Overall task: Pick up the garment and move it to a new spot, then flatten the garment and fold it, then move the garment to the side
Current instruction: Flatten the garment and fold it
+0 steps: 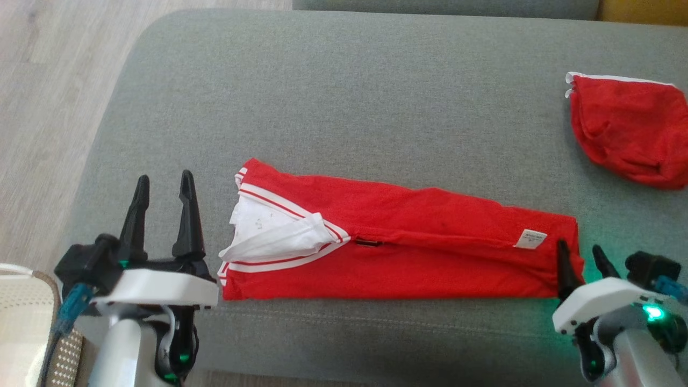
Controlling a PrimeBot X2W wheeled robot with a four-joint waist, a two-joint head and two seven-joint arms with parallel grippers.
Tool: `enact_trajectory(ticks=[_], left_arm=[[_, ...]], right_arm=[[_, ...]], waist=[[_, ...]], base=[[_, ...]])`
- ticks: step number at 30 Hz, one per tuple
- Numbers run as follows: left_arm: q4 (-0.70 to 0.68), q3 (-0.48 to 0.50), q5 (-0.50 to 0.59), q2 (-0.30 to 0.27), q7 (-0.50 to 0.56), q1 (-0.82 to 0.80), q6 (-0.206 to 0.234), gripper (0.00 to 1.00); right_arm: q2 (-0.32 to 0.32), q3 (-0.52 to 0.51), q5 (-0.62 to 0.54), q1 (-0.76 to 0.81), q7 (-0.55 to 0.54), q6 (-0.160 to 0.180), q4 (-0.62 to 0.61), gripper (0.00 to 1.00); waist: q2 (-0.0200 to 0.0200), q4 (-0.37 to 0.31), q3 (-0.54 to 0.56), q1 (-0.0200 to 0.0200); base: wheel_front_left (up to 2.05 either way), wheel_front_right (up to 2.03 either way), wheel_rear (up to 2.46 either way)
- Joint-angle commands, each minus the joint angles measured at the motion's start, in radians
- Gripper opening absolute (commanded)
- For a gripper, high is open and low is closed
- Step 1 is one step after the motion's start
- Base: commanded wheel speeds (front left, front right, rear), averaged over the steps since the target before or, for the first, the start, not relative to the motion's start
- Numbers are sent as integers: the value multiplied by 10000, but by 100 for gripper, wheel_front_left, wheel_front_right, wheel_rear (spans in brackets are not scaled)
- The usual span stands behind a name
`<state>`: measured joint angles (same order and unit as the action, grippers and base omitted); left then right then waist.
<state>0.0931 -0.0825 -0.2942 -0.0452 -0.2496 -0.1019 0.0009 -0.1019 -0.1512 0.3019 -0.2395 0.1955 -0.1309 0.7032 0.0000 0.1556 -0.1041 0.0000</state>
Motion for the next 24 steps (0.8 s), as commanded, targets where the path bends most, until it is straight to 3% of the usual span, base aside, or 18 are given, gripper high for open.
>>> enact_trajectory(ticks=[1, 13, 14, 15, 24], left_arm=[[-312, 342, -57, -52, -122, -510, 35, 100], [-334, 367, -128, -51, -122, -530, 71, 100], [-341, 352, -132, -51, -122, -546, 73, 100], [-347, 341, -137, -51, -122, -558, 77, 100], [-360, 377, -132, -51, -122, -556, 95, 100]], right_arm=[[45, 206, -100, -354, 138, 2, -130, 100], [295, 1082, 253, -391, -196, 2, 534, 100], [301, 1209, 308, -385, -237, 2, 556, 55], [292, 1328, 339, -383, -239, 2, 558, 0], [-227, 1181, 479, -724, 179, 2, 421, 0]], waist=[[0, 5, -1, 0], [0, -46, -55, 0], [0, -38, -63, 0], [0, -31, -70, 0], [0, 0, -48, 0]], base=[[0, 0, 0], [0, 0, 0], [0, 0, 0], [0, 0, 0], [0, 0, 0]])
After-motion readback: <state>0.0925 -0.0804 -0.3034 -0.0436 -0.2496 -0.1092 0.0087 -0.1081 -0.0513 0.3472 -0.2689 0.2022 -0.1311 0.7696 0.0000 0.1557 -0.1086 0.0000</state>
